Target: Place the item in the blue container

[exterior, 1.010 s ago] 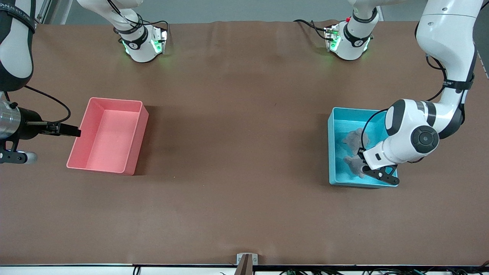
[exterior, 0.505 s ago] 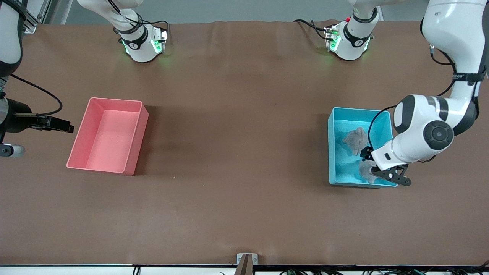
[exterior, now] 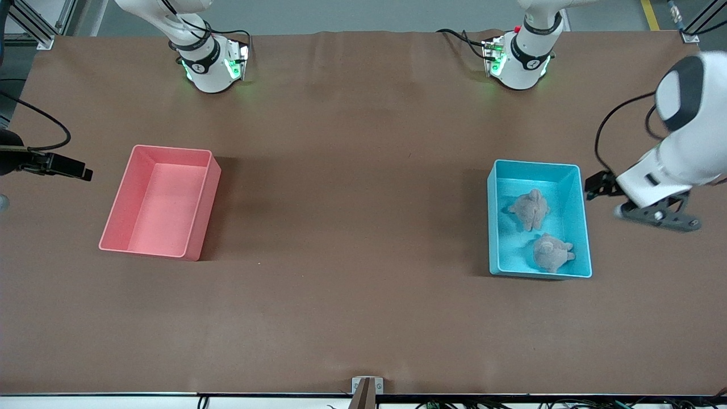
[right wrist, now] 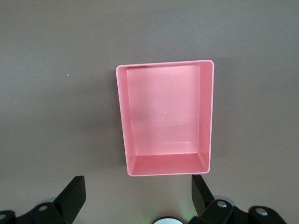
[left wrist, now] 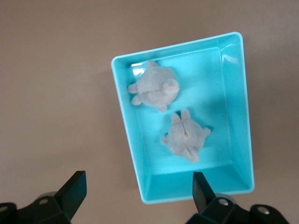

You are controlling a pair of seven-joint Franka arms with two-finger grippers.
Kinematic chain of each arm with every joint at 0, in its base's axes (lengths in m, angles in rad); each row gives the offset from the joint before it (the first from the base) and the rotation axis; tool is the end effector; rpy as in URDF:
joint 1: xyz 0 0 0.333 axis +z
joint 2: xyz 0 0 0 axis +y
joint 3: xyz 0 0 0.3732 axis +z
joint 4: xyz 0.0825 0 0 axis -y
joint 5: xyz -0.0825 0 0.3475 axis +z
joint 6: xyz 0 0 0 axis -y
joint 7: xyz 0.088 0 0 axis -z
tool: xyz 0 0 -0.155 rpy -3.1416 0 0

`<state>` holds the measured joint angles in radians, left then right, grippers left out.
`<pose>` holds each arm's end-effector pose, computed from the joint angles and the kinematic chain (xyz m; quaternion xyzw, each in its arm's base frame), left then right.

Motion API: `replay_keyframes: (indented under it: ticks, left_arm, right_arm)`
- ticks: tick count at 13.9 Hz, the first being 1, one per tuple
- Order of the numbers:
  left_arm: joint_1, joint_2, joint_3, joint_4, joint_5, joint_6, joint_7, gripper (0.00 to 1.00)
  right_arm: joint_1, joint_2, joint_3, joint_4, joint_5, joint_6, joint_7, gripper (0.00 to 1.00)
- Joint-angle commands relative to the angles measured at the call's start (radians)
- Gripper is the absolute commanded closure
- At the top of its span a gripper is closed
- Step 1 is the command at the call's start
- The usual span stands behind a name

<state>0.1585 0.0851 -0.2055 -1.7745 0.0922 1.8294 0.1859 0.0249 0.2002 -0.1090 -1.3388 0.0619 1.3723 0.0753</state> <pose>0.5537 -0.0106 0.5216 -0.9910 0.1282 0.0165 0.0346 0.5600 -0.0295 0.6091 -0.9935 0.0756 0.0826 0.0202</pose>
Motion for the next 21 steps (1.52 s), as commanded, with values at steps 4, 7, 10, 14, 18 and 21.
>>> replay_keyframes:
  ticks: [4,7,10,14,18,21]
  left_arm:
    - [0.035,-0.082,0.001,0.177,-0.063,-0.243,-0.151,0.00]
    - [0.058,-0.088,0.011,0.230,-0.066,-0.275,-0.158,0.00]
    - [0.110,-0.068,0.018,0.260,-0.172,-0.279,-0.151,0.00]
    - [0.102,-0.061,0.012,0.265,-0.166,-0.277,-0.154,0.00]
    - [0.102,-0.053,-0.006,0.268,-0.164,-0.271,-0.155,0.00]
    - [0.079,-0.051,0.006,0.268,-0.161,-0.271,-0.155,0.00]
  right_arm:
    - [-0.008,-0.194,0.017,-0.206,-0.040,0.074,-0.017,0.00]
    - [-0.014,-0.209,0.019,-0.207,-0.053,0.074,-0.089,0.00]
    - [-0.020,-0.237,0.019,-0.209,-0.053,0.060,-0.091,0.00]
    - [-0.025,-0.252,0.020,-0.209,-0.053,0.051,-0.092,0.00]
    - [-0.028,-0.268,0.022,-0.207,-0.053,0.031,-0.103,0.00]
    - [-0.030,-0.286,0.029,-0.209,-0.053,0.008,-0.104,0.00]
